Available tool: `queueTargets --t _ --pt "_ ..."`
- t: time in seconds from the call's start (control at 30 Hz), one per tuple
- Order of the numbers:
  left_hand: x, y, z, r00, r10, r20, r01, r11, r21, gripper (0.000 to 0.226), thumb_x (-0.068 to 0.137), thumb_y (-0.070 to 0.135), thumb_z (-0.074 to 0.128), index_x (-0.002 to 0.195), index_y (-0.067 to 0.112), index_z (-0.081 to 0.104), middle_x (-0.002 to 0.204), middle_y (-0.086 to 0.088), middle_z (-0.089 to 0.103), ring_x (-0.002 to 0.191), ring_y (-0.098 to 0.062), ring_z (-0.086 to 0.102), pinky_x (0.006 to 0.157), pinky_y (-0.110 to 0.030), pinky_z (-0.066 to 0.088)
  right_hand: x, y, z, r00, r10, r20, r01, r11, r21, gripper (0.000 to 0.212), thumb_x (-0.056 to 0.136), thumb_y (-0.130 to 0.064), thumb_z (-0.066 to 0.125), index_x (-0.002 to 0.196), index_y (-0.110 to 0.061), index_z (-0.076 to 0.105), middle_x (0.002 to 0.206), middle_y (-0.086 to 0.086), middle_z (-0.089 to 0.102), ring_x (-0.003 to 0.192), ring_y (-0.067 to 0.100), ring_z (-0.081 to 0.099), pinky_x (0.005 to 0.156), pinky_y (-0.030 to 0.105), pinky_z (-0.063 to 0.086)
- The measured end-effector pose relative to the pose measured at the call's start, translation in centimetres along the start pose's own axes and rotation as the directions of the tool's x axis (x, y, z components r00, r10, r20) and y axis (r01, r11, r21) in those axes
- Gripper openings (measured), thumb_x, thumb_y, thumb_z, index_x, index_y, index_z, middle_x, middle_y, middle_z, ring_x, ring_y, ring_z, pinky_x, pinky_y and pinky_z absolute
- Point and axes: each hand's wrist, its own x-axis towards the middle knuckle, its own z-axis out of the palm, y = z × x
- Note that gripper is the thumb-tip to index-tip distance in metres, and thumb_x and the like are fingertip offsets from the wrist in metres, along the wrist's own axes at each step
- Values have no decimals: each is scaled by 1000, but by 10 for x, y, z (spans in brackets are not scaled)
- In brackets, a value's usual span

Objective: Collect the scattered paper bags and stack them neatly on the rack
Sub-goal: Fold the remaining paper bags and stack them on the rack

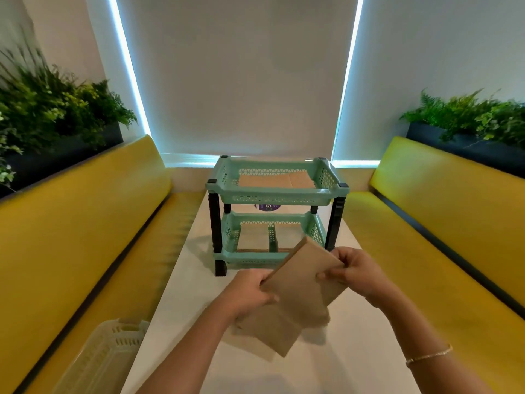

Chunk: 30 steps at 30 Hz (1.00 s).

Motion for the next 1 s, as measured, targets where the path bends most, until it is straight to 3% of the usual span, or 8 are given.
queueTargets --t 0.17,0.3,0.47,0.57,0.67,0.77,0.93,1.0 --pt "24 41 -40 947 35 -320 -143 935 -323 26 82 16 71 106 20 61 102 5 67 86 -6 62 75 -15 49 19 -39 -29 995 -96 -38 103 956 275 45 62 -16 75 104 -17 60 92 14 64 80 21 62 76 33 49" --pt "53 77 -69 886 -129 -445 -312 543 -779 18 83 5 67 91 21 62 91 5 69 84 -12 64 82 -31 51 40 -44 -25 996 -87 18 75 930 359 54 64 -21 78 114 -23 56 103 10 66 86 20 64 75 31 49" --pt "103 112 -77 870 -232 -436 -366 292 -884 16 83 3 65 88 16 59 91 -1 68 86 -20 63 92 -45 49 82 -65 -2 994 -108 -19 101 841 531 38 78 -17 64 114 -10 56 98 13 67 83 24 65 72 34 53" --pt "129 122 -78 866 -250 -434 -352 313 -882 15 82 5 67 86 17 60 90 0 68 85 -19 63 89 -46 51 113 -89 -3 983 -80 -163 158 821 549 15 89 -2 55 104 -9 57 92 10 65 77 23 63 63 31 52" --pt "147 119 -98 860 -277 -428 -356 273 -894 18 82 1 66 88 16 59 89 -2 66 81 -17 63 70 -36 54 143 -106 -14 979 -81 -186 157 882 444 16 91 0 52 104 -8 56 92 10 64 77 24 62 58 30 51" --pt "161 105 -134 786 -370 -496 -409 290 -865 21 80 -2 66 88 15 57 88 -3 63 77 -17 60 64 -30 51 173 -115 -28 983 -54 -177 104 952 288 19 93 -2 51 111 -2 56 90 11 62 77 24 61 61 32 52" --pt "185 64 -171 755 -361 -547 -188 681 -708 30 79 -5 67 108 0 59 97 -14 64 70 -21 60 62 -32 54 217 -124 -37 985 7 -174 -10 1000 -16 20 90 0 53 108 5 59 91 18 63 80 28 62 69 37 54" --pt "191 52 -172 762 -353 -543 -21 825 -565 17 78 -1 69 93 3 62 100 -18 65 73 -25 62 66 -36 56 233 -122 -36 982 53 -184 -75 991 -114 17 86 1 57 101 7 62 96 23 65 86 34 65 78 44 57"
